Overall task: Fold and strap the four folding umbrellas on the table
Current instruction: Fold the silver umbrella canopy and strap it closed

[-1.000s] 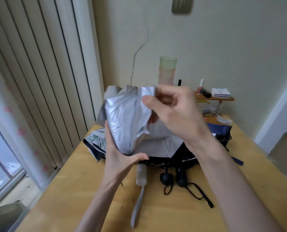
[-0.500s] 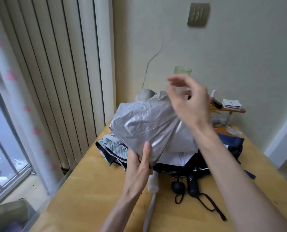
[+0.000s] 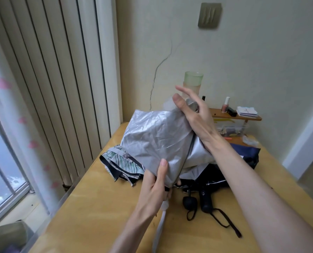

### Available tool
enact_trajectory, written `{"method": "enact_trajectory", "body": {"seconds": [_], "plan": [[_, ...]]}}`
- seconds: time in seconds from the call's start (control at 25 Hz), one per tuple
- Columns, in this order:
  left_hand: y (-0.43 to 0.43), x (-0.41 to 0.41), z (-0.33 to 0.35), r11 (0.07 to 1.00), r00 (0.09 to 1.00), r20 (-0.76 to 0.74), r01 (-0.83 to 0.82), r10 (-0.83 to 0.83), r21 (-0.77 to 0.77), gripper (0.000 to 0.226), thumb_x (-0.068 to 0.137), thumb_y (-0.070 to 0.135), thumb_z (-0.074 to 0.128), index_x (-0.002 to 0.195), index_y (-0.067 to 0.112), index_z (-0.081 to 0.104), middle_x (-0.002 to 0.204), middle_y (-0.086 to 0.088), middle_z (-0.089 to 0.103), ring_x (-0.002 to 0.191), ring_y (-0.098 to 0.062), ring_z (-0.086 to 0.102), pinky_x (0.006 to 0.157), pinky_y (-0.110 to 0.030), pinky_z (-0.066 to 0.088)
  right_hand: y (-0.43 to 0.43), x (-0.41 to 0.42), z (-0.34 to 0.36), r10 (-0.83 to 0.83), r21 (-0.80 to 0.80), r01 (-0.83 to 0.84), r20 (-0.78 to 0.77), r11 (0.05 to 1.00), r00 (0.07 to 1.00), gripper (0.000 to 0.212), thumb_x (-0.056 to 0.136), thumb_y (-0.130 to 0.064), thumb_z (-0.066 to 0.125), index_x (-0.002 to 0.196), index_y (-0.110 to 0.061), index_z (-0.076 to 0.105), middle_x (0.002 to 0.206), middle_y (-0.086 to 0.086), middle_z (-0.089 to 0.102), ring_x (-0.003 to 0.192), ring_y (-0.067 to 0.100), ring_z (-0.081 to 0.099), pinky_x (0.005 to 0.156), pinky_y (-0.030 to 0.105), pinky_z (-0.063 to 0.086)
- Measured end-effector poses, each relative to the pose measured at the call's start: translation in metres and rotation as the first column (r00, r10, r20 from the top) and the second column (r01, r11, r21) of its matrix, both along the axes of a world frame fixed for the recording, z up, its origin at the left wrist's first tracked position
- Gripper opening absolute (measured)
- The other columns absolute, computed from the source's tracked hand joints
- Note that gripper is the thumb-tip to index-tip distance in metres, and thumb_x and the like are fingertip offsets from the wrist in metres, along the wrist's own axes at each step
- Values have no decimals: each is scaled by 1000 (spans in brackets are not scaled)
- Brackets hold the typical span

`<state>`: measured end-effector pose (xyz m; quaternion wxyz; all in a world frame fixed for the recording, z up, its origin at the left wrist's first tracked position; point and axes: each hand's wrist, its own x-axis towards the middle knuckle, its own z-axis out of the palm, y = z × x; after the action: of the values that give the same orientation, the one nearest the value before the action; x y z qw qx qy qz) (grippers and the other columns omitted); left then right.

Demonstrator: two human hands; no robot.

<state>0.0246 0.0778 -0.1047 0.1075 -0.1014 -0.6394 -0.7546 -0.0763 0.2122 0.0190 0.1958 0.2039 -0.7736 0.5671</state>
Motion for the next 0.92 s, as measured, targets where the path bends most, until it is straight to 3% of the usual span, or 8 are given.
{"method": "enact_trajectory", "body": {"seconds": [0.16,0.28,0.36,0.44,0.52,0.6,0.84,0.92], "plan": [[-3,1,0,1000,1000,13,11,-11,-16,72,110,48,42,91,-20,55,53,-3,54,46,-7,48,57,-26,42,-1,-6,10,34,83,-28,-68,996,997,32,93,-46,77,115,-22,80,115,-22,74,117,-6,63,104,19,46],[-3,6,2,998,1000,20,-16,18,-59,73,103,60,47,103,-13,57,62,-3,63,55,-13,57,58,-32,46,-3,-7,7,-5,23,8,-137,1000,991,56,89,-39,81,71,9,60,64,6,53,61,17,49,59,39,38],[-1,8,3,997,998,69,-1,7,-83,80,102,65,50,119,-13,55,87,-12,69,88,-38,64,74,-55,49,-2,-2,6,-30,-44,22,-183,999,983,56,90,-32,82,69,12,54,61,10,47,58,19,42,57,34,32],[-5,6,6,995,995,78,-57,64,-82,87,92,77,53,145,8,53,109,1,74,116,-22,61,100,-49,50,3,3,9,-44,-70,31,-198,997,979,50,92,-24,83,69,10,56,61,9,48,58,18,42,54,31,33],[-14,-1,9,984,984,-10,-178,178,1,89,85,76,55,161,41,24,157,24,44,126,16,53,112,-27,47,8,9,15,-71,-76,55,-234,996,970,45,92,-19,83,67,9,57,59,4,48,56,15,42,51,28,33],[-25,-11,11,937,934,-94,-336,344,95,83,99,59,61,160,59,5,168,35,10,141,16,39,116,-28,38,11,10,19,-92,-61,77,-283,995,955,44,92,-16,82,66,8,56,56,0,47,53,11,40,49,25,32],[-24,-9,-1,574,393,-682,-817,617,47,46,94,-9,53,138,6,50,136,-16,53,132,-23,51,111,-43,43,5,12,23,-190,28,222,-420,975,887,39,89,-24,79,62,-7,56,52,-2,49,52,4,41,50,25,33],[-5,-6,-4,624,519,-758,-757,395,-193,46,99,13,59,144,15,50,142,-7,53,136,-13,48,113,-37,40,-2,14,23,-205,40,244,-417,969,885,39,89,-25,79,63,-7,57,52,-7,47,51,4,40,52,23,32]]}}
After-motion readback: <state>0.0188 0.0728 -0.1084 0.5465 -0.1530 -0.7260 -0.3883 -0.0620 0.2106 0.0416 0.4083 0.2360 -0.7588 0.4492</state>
